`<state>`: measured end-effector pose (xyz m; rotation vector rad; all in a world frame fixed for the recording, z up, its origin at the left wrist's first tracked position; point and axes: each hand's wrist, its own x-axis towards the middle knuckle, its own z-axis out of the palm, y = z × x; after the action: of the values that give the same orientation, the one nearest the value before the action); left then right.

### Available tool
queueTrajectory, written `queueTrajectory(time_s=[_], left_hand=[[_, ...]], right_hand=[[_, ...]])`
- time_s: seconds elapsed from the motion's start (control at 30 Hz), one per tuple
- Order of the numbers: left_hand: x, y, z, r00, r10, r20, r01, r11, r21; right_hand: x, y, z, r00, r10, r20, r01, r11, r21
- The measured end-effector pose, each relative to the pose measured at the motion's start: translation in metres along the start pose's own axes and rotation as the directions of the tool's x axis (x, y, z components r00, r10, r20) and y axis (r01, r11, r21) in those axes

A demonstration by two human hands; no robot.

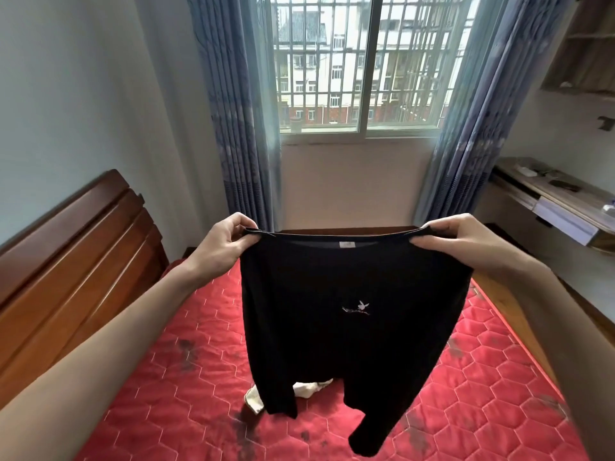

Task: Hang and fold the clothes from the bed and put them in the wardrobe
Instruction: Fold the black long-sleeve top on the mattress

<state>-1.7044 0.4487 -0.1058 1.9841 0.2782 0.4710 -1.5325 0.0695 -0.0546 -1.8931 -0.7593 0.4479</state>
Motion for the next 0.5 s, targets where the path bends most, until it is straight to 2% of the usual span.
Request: queueTrajectory(time_s=[0.1, 0.23, 0.33, 0.43, 0.5], left_hand=[[0.006, 0.015, -0.003, 0.998, -0.013, 0.068, 0.011, 1.000, 0.029], [0.017, 0.031, -0.022, 0.993, -0.035, 0.113, 0.040, 0.998, -0.045], [0.023, 0.022, -0.031, 0.997, 0.004, 0.071, -0.015, 0.987, 0.161], [0.022, 0.001, -0.026, 0.995, -0.001, 0.097, -0.027, 0.960, 0.278], [0.020, -0.011, -0.021, 0.995, -0.004, 0.102, -0.017, 0.979, 0.202]], right_hand=[[0.005, -0.014, -0.009, 0.999, -0.015, 0.045, 0.014, 0.999, 0.030], [0.012, -0.024, -0.020, 0.998, -0.051, 0.031, 0.046, 0.989, 0.140], [0.022, -0.016, -0.020, 0.994, -0.049, -0.095, 0.068, 0.975, 0.213], [0.031, 0.000, -0.011, 0.978, -0.104, -0.179, 0.114, 0.993, 0.044], [0.035, 0.012, -0.004, 0.969, -0.143, -0.203, 0.131, 0.989, -0.073]])
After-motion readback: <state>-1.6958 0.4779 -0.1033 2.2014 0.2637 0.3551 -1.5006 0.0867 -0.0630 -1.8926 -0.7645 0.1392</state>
